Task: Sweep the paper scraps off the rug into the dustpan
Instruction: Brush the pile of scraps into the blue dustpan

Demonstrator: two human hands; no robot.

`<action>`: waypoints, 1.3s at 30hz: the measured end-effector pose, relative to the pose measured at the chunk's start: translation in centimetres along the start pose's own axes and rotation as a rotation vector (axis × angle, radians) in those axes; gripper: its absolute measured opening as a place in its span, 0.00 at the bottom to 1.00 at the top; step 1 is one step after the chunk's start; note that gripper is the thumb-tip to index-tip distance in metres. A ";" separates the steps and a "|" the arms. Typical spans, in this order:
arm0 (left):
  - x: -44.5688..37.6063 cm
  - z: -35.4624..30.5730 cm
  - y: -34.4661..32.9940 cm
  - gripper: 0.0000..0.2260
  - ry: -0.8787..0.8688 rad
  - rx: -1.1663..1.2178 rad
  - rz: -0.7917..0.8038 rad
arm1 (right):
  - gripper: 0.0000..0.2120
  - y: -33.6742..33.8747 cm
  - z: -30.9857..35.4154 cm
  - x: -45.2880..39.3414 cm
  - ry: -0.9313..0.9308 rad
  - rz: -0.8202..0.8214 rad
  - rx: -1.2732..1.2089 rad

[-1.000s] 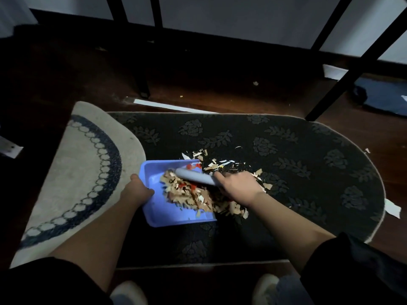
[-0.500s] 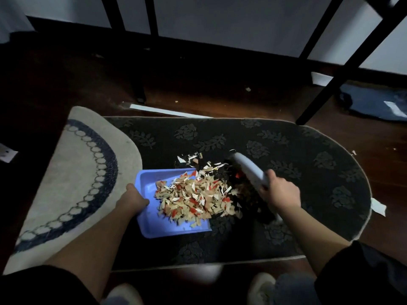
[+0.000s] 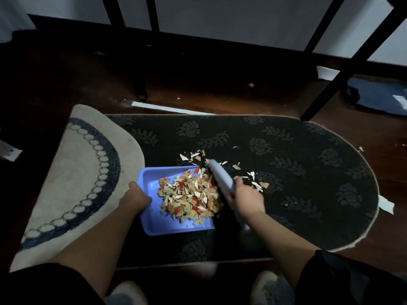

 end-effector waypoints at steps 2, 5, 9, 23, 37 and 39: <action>0.0 0.0 0.0 0.30 -0.004 0.007 -0.003 | 0.18 -0.3 2.3 -0.3 0.059 0.020 -0.006; 0.2 0.0 0.1 0.28 -0.022 0.013 -0.013 | 0.16 -0.6 5.3 -0.6 0.116 0.018 -0.041; 0.3 0.2 0.1 0.27 -0.025 0.031 -0.012 | 0.16 -0.2 7.2 -0.9 0.113 -0.013 -0.101; 0.4 0.5 -0.7 0.34 -0.009 0.082 0.057 | 0.17 5.2 -0.3 0.0 -0.097 -0.150 -0.121; 0.7 -0.5 -1.4 0.37 -0.011 0.097 0.048 | 0.14 2.2 -12.0 2.8 -0.453 -0.142 -0.100; 0.9 -0.8 -1.6 0.36 -0.016 0.092 0.054 | 0.14 1.8 -10.2 1.9 -0.353 -0.100 -0.045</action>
Point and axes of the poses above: each hand's wrist, its own x-axis away from the middle knuckle, its own y-axis out of the back of the hand, z = x × y, the point moved 9 cm from there along -x, towards the middle knuckle, and after that the axes turned 13 degrees about y, right-handed, at the moved point
